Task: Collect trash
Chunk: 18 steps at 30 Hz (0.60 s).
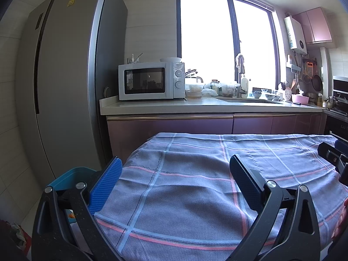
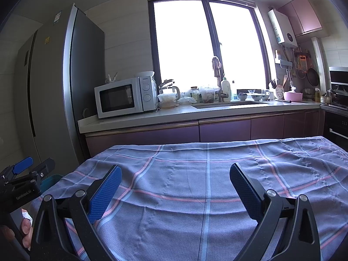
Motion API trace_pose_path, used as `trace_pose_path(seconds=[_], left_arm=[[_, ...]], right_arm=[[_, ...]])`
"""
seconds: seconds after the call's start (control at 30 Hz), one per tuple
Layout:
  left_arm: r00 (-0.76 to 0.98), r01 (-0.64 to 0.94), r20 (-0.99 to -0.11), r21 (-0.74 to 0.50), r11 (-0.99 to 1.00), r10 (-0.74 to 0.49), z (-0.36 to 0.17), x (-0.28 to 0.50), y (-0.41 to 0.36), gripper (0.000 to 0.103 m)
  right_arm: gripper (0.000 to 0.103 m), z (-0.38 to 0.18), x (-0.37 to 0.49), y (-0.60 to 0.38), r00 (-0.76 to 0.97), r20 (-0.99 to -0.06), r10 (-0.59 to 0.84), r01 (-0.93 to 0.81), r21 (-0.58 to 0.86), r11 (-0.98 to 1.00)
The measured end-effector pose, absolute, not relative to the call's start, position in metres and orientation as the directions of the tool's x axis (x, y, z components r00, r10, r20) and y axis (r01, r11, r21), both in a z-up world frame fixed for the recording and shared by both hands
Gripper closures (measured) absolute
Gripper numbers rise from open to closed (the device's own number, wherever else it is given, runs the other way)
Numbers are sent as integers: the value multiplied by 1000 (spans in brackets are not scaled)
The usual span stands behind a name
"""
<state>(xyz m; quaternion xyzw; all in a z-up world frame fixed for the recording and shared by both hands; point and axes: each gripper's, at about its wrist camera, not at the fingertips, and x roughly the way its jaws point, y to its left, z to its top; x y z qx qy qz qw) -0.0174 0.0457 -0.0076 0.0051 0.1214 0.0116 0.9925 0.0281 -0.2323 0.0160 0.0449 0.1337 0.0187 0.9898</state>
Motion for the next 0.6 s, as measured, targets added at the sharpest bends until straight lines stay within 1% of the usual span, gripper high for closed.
trace_pose_path(seconds=[0.33,0.53,0.6], left_arm=[[970,-18,-241,9,1000,20,-8,-17,45,6],[971,-26,-236,26,999,31,-9,-16,42,6],[967,-25,-252,31,999,32,-10,-14,40,6]], right_arm=[[7,16,29,-235,965,-260,43,-19,95,995],[7,15,29,-236,965,-260,41,-15,98,995],[7,15,29,-236,964,-263,39,-15,96,995]])
